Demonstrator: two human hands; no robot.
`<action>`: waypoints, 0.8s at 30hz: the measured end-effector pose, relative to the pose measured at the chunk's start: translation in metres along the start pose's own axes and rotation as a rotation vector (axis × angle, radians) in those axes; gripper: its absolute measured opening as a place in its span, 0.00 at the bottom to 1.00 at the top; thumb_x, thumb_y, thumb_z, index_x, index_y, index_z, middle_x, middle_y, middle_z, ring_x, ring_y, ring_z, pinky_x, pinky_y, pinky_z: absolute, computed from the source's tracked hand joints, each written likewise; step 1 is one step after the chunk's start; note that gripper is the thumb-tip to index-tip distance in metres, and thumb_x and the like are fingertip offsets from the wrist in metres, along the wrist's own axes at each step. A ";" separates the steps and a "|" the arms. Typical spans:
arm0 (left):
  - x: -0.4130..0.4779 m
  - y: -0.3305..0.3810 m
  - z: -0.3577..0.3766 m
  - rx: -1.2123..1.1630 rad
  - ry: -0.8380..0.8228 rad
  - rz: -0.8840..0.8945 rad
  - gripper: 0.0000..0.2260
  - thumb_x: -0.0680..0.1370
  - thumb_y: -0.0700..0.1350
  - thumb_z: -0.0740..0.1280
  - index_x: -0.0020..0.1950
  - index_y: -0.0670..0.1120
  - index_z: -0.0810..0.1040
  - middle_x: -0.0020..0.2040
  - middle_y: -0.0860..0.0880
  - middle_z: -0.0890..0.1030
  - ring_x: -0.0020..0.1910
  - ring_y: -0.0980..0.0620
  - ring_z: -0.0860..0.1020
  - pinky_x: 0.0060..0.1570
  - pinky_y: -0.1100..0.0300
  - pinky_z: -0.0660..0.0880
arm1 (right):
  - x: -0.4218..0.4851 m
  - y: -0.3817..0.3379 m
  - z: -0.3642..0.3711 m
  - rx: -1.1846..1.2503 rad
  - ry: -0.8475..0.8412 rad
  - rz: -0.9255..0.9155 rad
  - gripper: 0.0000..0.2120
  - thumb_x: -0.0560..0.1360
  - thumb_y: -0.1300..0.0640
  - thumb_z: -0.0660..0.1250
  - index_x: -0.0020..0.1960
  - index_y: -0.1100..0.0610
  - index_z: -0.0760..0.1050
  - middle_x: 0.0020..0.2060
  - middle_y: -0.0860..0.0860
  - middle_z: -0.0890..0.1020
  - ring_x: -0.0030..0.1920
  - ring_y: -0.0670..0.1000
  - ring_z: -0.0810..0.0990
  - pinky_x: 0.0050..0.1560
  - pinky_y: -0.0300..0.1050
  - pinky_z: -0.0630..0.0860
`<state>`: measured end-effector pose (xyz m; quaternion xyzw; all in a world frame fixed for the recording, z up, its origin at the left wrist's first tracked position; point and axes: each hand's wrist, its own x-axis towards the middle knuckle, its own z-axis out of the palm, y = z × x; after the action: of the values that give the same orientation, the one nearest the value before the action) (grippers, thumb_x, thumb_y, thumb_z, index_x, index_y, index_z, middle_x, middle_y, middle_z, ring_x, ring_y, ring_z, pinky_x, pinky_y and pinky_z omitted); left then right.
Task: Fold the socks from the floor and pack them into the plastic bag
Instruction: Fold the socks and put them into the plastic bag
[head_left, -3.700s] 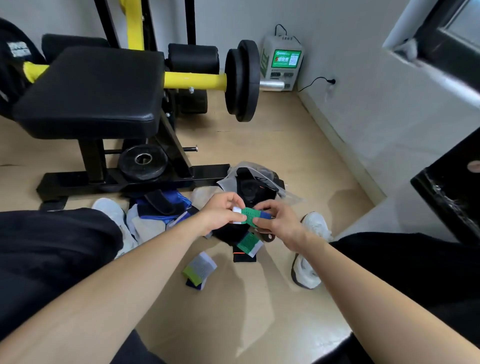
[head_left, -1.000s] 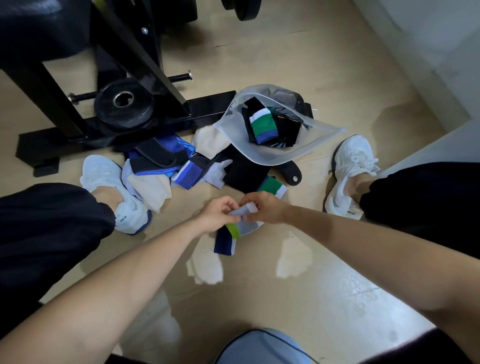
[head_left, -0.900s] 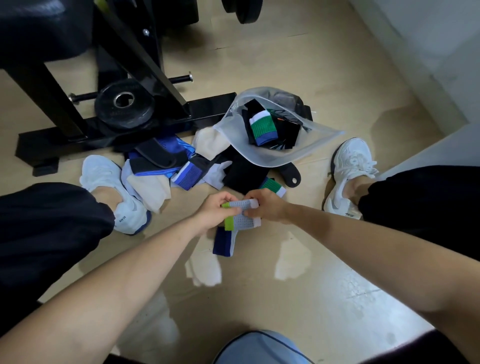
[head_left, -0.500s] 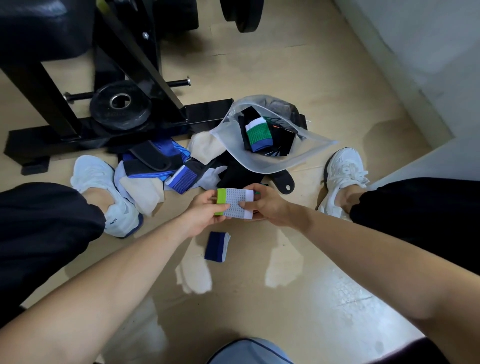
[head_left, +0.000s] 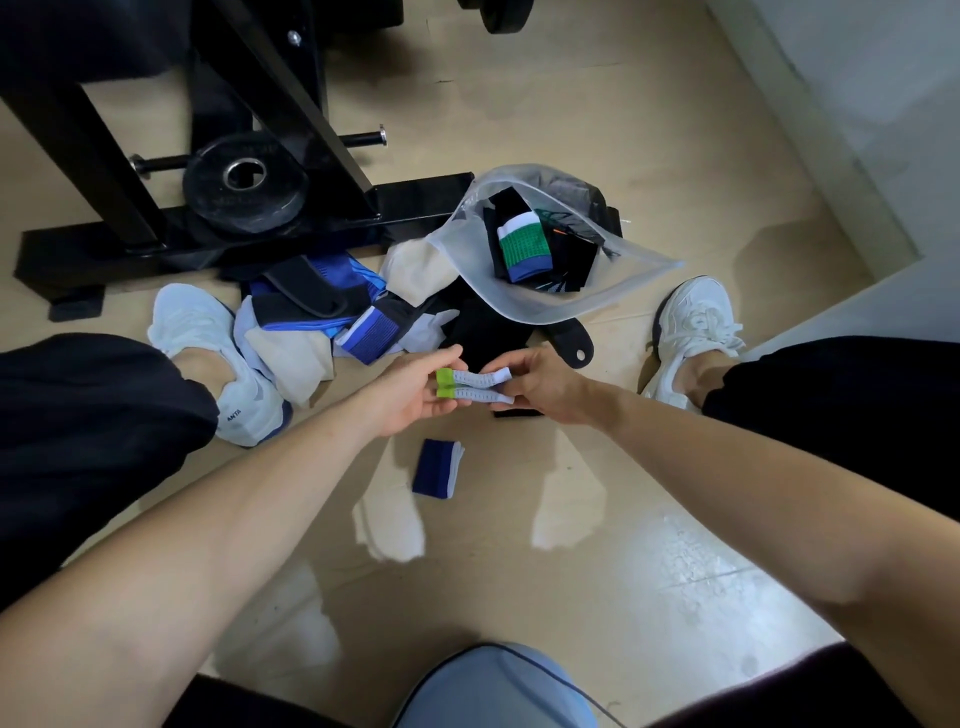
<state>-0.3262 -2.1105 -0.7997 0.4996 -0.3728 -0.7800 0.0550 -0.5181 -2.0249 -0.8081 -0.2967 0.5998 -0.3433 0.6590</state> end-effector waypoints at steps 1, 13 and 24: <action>0.002 -0.002 0.001 0.063 0.035 0.019 0.11 0.80 0.50 0.70 0.54 0.43 0.80 0.51 0.41 0.85 0.46 0.45 0.85 0.44 0.59 0.78 | 0.000 -0.002 0.001 0.019 -0.007 0.033 0.16 0.72 0.76 0.61 0.57 0.68 0.79 0.46 0.61 0.83 0.45 0.55 0.85 0.51 0.49 0.83; -0.009 0.009 0.000 0.408 0.073 0.273 0.15 0.73 0.31 0.75 0.54 0.46 0.78 0.51 0.48 0.83 0.49 0.52 0.81 0.48 0.57 0.80 | -0.012 -0.020 0.015 -0.280 -0.067 -0.103 0.08 0.72 0.71 0.72 0.50 0.64 0.81 0.48 0.59 0.84 0.47 0.53 0.83 0.47 0.46 0.82; -0.023 0.081 0.008 -0.004 0.275 0.408 0.07 0.77 0.48 0.73 0.50 0.45 0.81 0.42 0.49 0.83 0.42 0.49 0.82 0.41 0.61 0.79 | -0.039 -0.092 0.008 -0.609 0.276 -0.686 0.14 0.71 0.68 0.70 0.53 0.56 0.83 0.49 0.46 0.82 0.46 0.43 0.80 0.49 0.37 0.75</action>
<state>-0.3445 -2.1542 -0.7298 0.5153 -0.4532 -0.6783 0.2625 -0.5209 -2.0479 -0.7101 -0.6090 0.6224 -0.3857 0.3050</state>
